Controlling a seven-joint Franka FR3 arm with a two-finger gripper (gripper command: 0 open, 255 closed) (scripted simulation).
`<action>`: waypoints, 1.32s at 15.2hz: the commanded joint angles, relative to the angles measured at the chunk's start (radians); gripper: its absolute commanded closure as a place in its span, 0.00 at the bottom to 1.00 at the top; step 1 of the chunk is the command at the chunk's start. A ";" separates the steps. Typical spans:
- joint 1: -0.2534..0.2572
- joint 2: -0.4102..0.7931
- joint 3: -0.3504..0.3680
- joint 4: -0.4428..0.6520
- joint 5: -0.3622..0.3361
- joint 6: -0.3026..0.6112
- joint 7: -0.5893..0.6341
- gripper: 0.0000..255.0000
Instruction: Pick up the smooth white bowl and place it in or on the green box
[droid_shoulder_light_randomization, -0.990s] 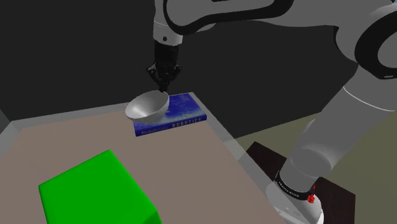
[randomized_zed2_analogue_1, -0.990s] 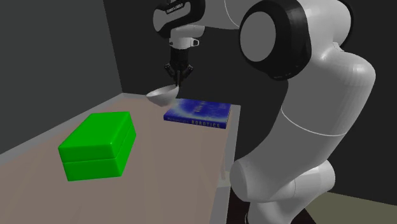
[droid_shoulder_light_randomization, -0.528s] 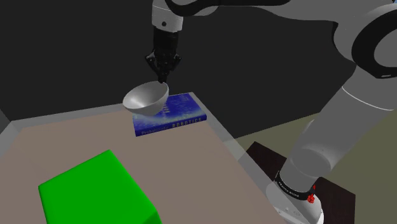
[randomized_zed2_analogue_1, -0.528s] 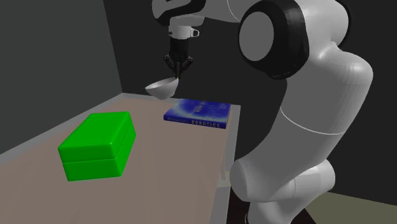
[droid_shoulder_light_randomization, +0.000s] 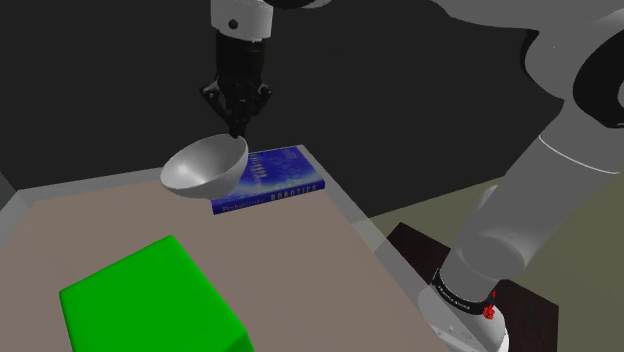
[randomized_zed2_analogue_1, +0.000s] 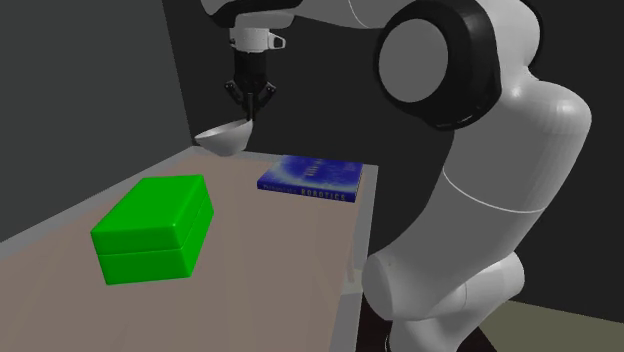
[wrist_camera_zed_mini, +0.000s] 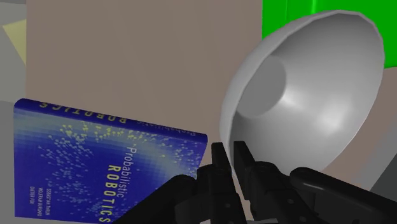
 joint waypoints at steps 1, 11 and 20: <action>0.018 0.000 0.029 0.009 -0.004 -0.007 0.050 1.00; 0.119 0.116 0.209 0.188 -0.101 -0.088 0.337 1.00; 0.162 0.159 0.261 0.179 -0.143 -0.051 0.433 1.00</action>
